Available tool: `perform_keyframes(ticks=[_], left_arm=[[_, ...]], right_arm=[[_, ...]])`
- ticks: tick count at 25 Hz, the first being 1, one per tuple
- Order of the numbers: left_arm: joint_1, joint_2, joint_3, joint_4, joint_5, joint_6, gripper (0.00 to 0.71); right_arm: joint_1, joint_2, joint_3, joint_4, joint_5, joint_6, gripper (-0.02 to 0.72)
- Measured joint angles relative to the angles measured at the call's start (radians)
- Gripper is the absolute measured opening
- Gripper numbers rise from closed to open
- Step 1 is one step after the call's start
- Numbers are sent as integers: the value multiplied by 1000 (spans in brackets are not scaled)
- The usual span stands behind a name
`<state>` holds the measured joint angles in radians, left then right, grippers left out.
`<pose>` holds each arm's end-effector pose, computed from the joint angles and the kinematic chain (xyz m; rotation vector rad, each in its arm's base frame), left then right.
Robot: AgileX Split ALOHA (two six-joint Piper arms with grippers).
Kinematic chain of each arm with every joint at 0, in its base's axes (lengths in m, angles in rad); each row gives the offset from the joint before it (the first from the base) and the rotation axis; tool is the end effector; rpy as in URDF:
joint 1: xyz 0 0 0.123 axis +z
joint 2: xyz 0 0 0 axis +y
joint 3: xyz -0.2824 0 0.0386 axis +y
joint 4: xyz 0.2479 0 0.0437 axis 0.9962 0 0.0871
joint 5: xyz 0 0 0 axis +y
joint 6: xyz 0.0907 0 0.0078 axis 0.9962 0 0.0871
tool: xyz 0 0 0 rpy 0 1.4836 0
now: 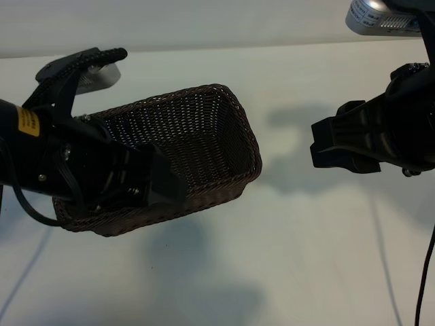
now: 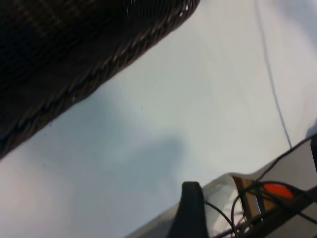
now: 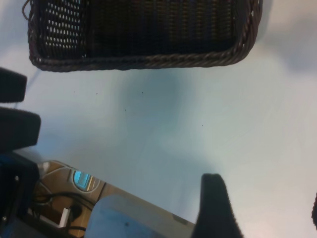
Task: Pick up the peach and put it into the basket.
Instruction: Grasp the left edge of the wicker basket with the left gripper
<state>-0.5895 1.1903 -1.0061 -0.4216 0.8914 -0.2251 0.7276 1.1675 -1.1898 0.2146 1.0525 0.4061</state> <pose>0.1777 -0.1538 0.3272 0.2594 2.6421 -0.8163 0.1566 0.1620 0.3752 -0.3626 2.6154 0.7071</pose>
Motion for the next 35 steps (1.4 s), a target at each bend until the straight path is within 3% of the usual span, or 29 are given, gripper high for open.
perform_keyframes(ticks=[7, 17, 22, 28, 35], left_arm=[[0, 0, 0, 61, -7, 23, 589], [0, 0, 0, 606, 181, -399, 589], [7, -1, 15, 783, 237, -579, 589], [146, -2, 128, 789, 155, -623, 589], [356, 27, 185, 597, -54, -480, 589]], right_arm=[[0, 0, 0, 0, 0, 0, 465], [0, 0, 0, 0, 0, 0, 465], [0, 0, 0, 0, 0, 0, 465], [0, 0, 0, 0, 0, 0, 465], [0, 0, 0, 0, 0, 0, 465]])
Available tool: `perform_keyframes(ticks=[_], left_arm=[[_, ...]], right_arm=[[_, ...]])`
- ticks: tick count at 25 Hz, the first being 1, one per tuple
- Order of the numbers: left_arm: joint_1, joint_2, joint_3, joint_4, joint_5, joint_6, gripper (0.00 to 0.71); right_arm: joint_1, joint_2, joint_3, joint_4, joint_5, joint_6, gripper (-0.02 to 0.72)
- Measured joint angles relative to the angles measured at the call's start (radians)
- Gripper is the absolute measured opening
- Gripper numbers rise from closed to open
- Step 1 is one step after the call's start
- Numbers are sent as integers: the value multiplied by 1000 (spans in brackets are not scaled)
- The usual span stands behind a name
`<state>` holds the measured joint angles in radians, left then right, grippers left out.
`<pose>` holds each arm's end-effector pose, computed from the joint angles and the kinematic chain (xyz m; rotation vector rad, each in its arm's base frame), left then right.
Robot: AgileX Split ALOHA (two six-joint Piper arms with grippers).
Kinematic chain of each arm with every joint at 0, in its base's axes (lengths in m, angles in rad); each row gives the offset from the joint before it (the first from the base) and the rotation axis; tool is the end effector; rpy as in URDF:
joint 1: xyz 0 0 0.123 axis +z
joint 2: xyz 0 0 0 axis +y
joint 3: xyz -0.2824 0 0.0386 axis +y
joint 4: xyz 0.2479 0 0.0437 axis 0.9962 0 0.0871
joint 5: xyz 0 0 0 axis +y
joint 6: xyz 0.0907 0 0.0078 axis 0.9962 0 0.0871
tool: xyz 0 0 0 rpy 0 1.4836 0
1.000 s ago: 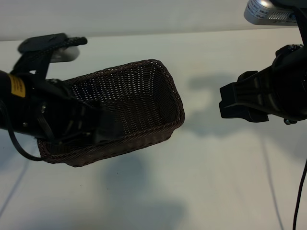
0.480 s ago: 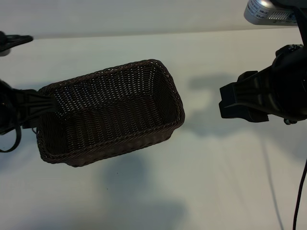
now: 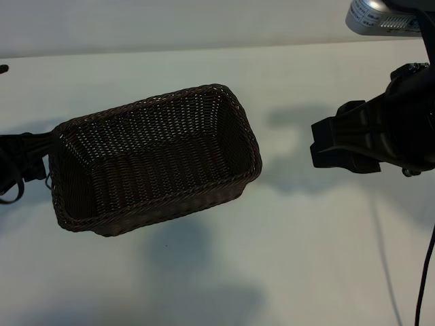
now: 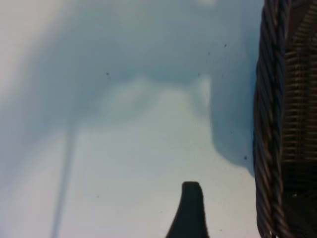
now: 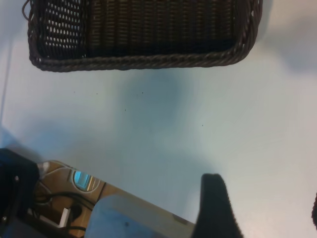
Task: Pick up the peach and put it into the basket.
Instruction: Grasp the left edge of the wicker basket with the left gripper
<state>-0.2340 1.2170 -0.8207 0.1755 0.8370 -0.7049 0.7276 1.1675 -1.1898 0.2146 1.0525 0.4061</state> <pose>0.2183 -0.0399 0.2639 -0.5104 2.6448 -0.0752 0.1566 0.1620 0.3752 -0.3626 2.6154 0.7071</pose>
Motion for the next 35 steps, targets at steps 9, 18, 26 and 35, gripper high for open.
perform_keyframes(ticks=[9, 18, 26, 35], left_arm=[[131, 176, 0, -195, -140, 240, 589], [131, 366, 1, -284, -247, 278, 589], [131, 419, 53, -309, -371, 279, 589], [131, 421, 71, -337, -419, 281, 266]], right_arm=[[0, 0, 0, 0, -1, 0, 465], [0, 0, 0, 0, -1, 0, 465], [0, 0, 0, 0, -1, 0, 465], [0, 0, 0, 0, -1, 0, 465]])
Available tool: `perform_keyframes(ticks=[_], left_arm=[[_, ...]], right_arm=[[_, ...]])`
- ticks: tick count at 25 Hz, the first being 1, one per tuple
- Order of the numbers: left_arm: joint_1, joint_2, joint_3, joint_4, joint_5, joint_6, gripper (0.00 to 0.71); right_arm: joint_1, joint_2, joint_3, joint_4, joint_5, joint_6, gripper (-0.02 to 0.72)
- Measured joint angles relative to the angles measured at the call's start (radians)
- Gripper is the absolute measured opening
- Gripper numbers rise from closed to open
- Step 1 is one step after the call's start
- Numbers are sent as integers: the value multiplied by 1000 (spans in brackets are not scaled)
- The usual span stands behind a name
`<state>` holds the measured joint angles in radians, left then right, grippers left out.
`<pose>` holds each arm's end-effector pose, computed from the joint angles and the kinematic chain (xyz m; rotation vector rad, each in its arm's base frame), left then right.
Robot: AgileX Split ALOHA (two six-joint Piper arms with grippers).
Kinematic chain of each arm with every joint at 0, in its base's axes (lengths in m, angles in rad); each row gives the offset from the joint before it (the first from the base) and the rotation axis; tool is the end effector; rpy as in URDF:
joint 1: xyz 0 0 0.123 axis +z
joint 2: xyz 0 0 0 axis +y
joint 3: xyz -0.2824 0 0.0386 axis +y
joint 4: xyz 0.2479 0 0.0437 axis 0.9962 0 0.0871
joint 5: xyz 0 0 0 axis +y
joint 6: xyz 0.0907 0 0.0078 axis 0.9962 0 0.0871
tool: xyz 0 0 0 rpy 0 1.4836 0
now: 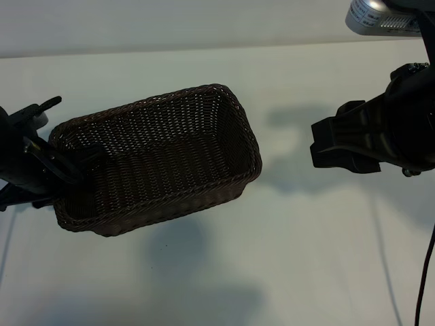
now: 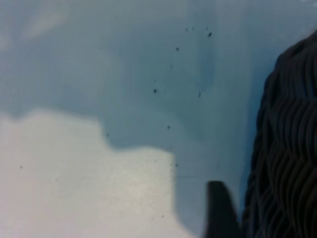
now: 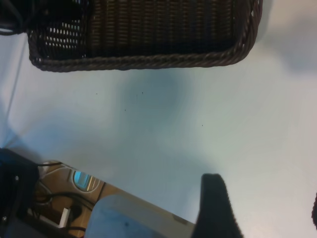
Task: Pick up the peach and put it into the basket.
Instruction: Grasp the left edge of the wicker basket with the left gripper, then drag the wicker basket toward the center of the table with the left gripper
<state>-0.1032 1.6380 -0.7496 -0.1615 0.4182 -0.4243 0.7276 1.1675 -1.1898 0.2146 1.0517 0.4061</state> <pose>0.2772 -0.0347 0.1522 -0.6380 2.7427 -0.2548 0.1566 0.1621 0.3752 -0.3624 2.6146 0.7075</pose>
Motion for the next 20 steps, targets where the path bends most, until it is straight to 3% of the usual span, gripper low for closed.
perform_keyframes(ticks=[2, 3, 13, 20], left_arm=[[0, 0, 0, -7, -1, 11, 138], [0, 0, 0, -15, -1, 14, 126], [0, -71, 5, -61, 1, 47, 114], [0, -158, 8, -252, -3, 241, 114]], right_arm=[[0, 0, 0, 0, 0, 0, 465], [0, 0, 0, 0, 0, 0, 465], [0, 1, 0, 0, 0, 0, 465], [0, 1, 0, 0, 0, 0, 465]])
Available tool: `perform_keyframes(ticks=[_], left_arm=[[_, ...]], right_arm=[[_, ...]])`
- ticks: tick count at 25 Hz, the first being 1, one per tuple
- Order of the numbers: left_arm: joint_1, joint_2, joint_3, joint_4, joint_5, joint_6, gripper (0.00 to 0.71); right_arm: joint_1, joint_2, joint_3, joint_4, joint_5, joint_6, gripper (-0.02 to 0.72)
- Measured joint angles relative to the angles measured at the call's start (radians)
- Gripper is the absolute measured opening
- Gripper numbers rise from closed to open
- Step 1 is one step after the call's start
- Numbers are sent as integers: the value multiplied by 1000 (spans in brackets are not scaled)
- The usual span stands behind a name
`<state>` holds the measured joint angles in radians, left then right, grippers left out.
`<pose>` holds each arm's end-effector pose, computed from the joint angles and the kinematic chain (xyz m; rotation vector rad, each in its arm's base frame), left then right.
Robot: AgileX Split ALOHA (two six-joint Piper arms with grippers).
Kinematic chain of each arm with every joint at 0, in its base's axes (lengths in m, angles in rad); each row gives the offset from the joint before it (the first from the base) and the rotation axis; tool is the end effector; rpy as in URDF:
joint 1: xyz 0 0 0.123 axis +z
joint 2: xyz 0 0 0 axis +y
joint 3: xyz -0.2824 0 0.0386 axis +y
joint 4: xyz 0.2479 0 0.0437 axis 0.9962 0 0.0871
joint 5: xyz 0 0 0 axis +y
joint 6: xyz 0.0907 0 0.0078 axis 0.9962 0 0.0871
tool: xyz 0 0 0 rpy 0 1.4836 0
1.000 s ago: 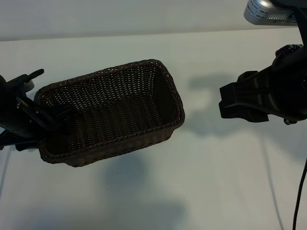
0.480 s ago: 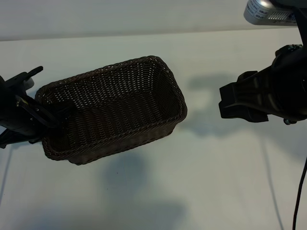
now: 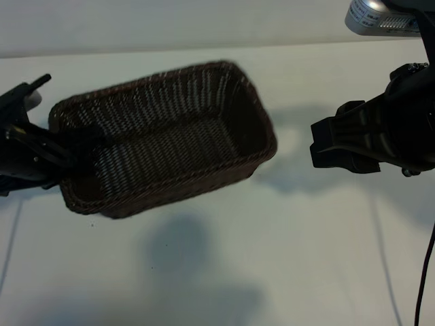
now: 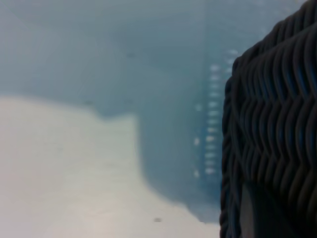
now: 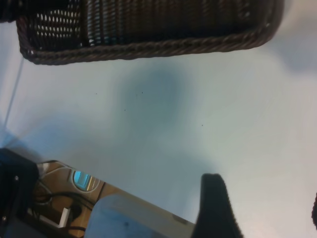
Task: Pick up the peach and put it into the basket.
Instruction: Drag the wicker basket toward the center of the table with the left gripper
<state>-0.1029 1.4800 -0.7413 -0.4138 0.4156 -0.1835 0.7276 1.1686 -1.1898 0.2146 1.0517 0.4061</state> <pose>0.2683 -0.0426 0.1958 -0.5505 2.5968 -0.4436 0.1569 0.1623 0.3750 -0.3624 2.6157 0.7069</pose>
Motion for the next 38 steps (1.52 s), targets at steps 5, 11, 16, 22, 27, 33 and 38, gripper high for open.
perform_keyframes(ticks=[5, 11, 16, 22, 27, 33, 38], left_arm=[[0, -15, -5, -158, 11, 176, 114], [0, 35, -122, -165, 123, 252, 114], [-2, 120, -229, -153, 195, 307, 114], [-51, 213, -314, -146, 216, 322, 113], [-69, 299, -349, -146, 209, 326, 113], [-69, 372, -370, -146, 181, 334, 113], [-69, 411, -370, -148, 166, 358, 113]], right_arm=[[0, 0, 0, 0, 0, 0, 465], [0, 0, 0, 0, 0, 0, 465], [0, 0, 0, 0, 0, 0, 465], [0, 0, 0, 0, 0, 0, 465], [0, 0, 0, 0, 0, 0, 465], [0, 0, 0, 0, 0, 0, 465], [0, 0, 0, 0, 0, 0, 465]])
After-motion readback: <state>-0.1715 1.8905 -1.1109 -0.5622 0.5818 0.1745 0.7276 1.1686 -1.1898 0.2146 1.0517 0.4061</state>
